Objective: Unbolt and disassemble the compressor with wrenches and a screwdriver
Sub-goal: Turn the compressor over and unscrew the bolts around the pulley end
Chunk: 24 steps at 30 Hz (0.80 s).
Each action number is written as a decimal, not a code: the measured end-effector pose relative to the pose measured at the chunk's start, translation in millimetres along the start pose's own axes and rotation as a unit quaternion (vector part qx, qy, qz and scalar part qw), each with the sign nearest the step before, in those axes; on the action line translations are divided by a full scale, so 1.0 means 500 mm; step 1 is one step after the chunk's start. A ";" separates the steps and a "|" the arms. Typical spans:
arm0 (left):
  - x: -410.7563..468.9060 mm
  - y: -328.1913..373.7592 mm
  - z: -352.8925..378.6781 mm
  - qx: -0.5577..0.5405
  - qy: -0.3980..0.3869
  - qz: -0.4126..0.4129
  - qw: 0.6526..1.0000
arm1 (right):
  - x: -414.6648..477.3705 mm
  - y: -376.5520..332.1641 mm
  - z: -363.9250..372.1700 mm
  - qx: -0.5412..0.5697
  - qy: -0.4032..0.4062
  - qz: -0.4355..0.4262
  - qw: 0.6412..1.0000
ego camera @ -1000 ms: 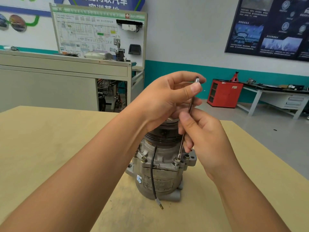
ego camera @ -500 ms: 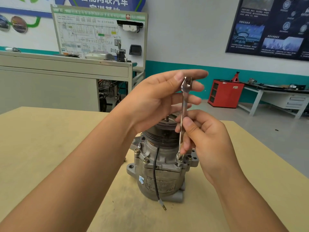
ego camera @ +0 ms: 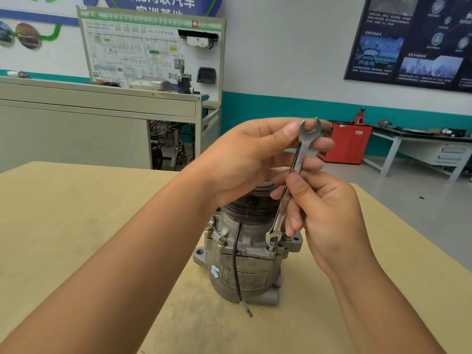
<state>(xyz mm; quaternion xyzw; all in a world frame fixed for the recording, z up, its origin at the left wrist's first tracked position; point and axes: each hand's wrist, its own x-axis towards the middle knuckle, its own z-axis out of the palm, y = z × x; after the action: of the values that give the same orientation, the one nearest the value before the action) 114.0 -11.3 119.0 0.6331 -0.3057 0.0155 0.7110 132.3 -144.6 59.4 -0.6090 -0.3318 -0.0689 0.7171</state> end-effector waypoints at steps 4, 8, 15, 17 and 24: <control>0.009 -0.016 -0.003 -0.008 0.019 -0.012 1.000 | 0.010 0.000 0.001 0.031 -0.010 0.023 0.999; 0.017 -0.018 -0.011 -0.070 -0.006 -0.024 0.997 | 0.017 -0.003 -0.002 0.096 -0.045 0.043 0.993; 0.027 -0.024 -0.015 -0.138 0.028 -0.027 0.990 | 0.020 -0.006 -0.010 0.045 -0.083 0.053 0.994; 0.030 -0.023 -0.014 -0.096 0.062 -0.014 0.993 | 0.016 -0.003 -0.009 -0.008 -0.055 0.041 0.998; 0.013 -0.011 -0.017 -0.059 0.010 -0.005 0.998 | 0.014 0.005 0.002 -0.050 -0.006 -0.006 0.999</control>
<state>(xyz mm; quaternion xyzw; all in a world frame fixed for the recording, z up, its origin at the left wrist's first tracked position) 125.1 -6.8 116.9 0.5911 -0.2957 0.0007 0.7504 138.5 -140.8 61.4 -0.6425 -0.3359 -0.0860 0.6834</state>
